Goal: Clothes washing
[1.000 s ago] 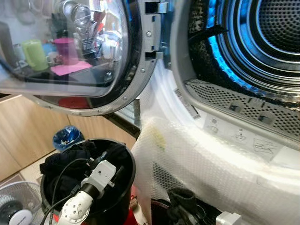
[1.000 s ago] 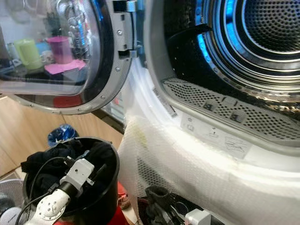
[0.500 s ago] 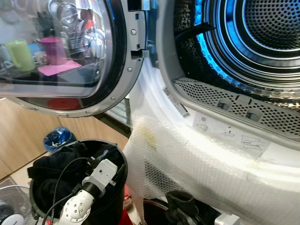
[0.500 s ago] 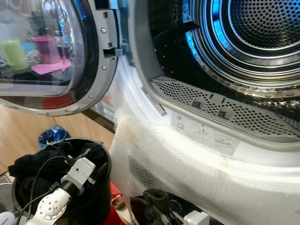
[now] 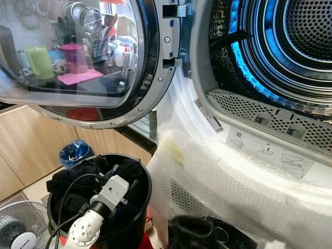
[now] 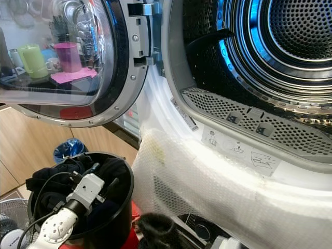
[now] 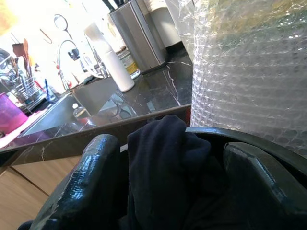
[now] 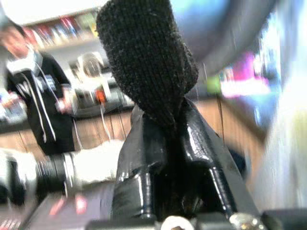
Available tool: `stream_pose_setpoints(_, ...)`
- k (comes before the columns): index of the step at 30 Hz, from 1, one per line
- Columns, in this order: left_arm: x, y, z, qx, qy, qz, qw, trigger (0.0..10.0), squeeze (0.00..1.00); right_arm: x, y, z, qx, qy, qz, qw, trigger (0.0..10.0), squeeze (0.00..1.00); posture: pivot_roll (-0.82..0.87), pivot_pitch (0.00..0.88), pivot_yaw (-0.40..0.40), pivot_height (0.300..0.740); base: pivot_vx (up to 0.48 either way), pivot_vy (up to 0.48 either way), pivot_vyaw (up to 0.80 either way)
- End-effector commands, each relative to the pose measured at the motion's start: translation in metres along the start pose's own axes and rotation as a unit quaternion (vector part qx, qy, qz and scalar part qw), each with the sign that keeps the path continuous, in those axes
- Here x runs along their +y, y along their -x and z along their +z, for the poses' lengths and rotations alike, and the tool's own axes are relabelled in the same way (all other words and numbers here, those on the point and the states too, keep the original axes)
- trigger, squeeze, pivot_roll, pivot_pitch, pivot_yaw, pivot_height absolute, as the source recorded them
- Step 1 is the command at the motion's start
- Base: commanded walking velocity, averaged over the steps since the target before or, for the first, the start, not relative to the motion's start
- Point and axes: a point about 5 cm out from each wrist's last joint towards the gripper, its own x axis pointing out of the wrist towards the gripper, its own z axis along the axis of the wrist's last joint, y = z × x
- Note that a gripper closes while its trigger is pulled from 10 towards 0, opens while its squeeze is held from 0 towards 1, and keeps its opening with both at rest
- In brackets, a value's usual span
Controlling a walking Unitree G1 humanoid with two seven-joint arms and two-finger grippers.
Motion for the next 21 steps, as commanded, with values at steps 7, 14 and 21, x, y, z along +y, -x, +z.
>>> stream_pose_setpoints(7, -0.001, -0.002, -0.002, 0.006, 0.007, 0.0, 1.0, 10.0, 0.0, -0.013, -0.031, 0.089, -0.207, 0.088, 0.032, 0.974, 10.0, 0.0, 0.15, 0.0, 0.013, 0.74, 0.0, 0.0, 0.0)
stream_pose_setpoints(14, -0.001, -0.003, -0.002, 0.007, 0.007, 0.002, 1.0, 10.0, 0.0, -0.042, -0.071, 0.153, -0.277, 0.147, 0.033, 0.949, 10.0, 0.0, 0.13, 0.0, 0.007, 0.74, 0.0, 0.0, 0.0)
stream_pose_setpoints(21, -0.004, -0.004, -0.003, 0.008, 0.008, 0.001, 1.0, 10.0, 0.0, -0.11, -0.123, 0.177, -0.227, 0.14, -0.136, 0.954, 10.0, 0.0, 0.12, 0.0, 0.005, 0.74, 0.0, 0.0, 0.0)
